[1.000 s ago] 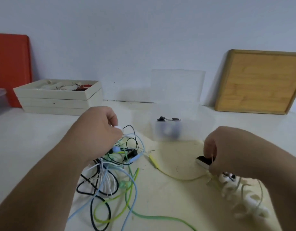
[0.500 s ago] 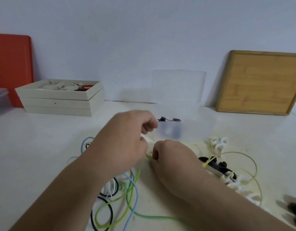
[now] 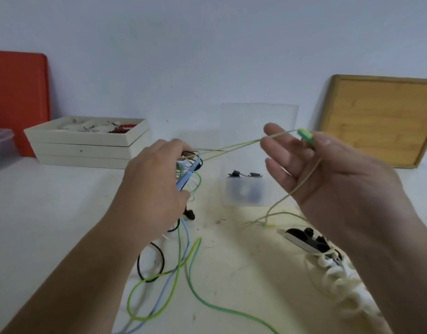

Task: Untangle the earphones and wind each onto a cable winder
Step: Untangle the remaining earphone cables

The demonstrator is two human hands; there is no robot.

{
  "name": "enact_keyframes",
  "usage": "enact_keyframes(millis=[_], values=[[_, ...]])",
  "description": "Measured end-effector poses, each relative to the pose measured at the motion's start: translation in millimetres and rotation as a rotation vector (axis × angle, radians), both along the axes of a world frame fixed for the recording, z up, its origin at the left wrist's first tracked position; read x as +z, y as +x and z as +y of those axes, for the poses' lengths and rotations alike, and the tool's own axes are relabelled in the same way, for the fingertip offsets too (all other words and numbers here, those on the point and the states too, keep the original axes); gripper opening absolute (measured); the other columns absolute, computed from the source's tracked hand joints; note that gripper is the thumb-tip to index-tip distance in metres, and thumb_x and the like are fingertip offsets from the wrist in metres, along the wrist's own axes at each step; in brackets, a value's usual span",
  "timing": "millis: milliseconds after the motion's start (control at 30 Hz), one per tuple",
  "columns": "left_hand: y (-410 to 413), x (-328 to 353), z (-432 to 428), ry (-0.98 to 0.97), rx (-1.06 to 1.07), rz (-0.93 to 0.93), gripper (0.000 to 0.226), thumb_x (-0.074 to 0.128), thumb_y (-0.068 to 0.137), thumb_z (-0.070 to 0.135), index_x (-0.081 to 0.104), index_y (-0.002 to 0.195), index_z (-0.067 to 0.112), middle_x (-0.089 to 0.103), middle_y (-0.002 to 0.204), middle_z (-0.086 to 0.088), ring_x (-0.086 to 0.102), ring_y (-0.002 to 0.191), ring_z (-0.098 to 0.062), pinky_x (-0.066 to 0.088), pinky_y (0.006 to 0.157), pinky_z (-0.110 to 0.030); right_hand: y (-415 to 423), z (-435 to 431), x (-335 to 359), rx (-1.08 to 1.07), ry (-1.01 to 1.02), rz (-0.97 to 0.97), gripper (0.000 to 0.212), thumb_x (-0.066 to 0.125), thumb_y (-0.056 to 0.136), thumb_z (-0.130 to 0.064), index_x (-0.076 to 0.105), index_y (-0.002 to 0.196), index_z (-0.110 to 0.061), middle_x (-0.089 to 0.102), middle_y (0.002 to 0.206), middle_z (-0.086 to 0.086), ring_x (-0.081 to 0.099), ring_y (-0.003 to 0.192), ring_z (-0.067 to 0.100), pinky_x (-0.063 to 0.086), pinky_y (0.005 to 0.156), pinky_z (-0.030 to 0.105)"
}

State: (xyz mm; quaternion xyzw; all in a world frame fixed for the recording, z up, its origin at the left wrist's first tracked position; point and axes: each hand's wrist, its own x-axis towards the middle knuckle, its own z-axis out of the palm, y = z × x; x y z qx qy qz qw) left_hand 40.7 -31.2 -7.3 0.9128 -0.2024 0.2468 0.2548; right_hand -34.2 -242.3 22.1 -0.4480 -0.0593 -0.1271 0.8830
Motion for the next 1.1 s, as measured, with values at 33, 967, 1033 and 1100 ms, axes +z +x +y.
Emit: enact_keyframes(millis=[33, 967, 1033, 1100], values=[[1, 2, 1, -0.016, -0.017, -0.017, 0.054, 0.08, 0.069, 0.005, 0.057, 0.113, 0.026, 0.056, 0.104, 0.008, 0.052, 0.093, -0.017, 0.035, 0.076, -0.027, 0, -1, 2, 0.015, 0.059, 0.002, 0.02, 0.037, 0.102, -0.017, 0.051, 0.09, -0.009, 0.074, 0.112, 0.018, 0.074, 0.099, 0.029, 0.061, 0.08, 0.037], [4, 7, -4, -0.577, -0.079, 0.233, 0.047, 0.037, 0.08, -0.027, 0.051, 0.073, 0.017, 0.066, 0.084, -0.024, 0.071, 0.073, -0.004, 0.033, 0.041, -0.006, -11, -7, -16, 0.032, -1.815, 0.518, 0.027, 0.088, 0.062, -0.036, 0.072, 0.083, -0.039, 0.067, 0.07, -0.011, 0.055, 0.047, -0.006, 0.039, 0.049, 0.014], [3, 8, -4, -0.563, -0.079, 0.234, 0.048, 0.036, 0.079, -0.028, 0.052, 0.075, 0.017, 0.065, 0.09, -0.028, 0.07, 0.073, -0.003, 0.031, 0.039, -0.006, -12, -3, -18, 0.019, -1.875, 0.494, 0.034, 0.087, 0.062, -0.039, 0.069, 0.09, -0.041, 0.06, 0.076, -0.015, 0.054, 0.057, -0.005, 0.038, 0.053, 0.014], [3, 9, -4, -0.565, -0.07, 0.243, 0.05, 0.035, 0.078, -0.028, 0.053, 0.077, 0.018, 0.066, 0.091, -0.028, 0.07, 0.07, 0.0, 0.031, 0.038, -0.006, -13, -1, -17, 0.029, -1.943, 0.483, 0.045, 0.085, 0.063, -0.039, 0.065, 0.103, -0.042, 0.052, 0.083, -0.019, 0.049, 0.068, -0.006, 0.039, 0.059, 0.016]])
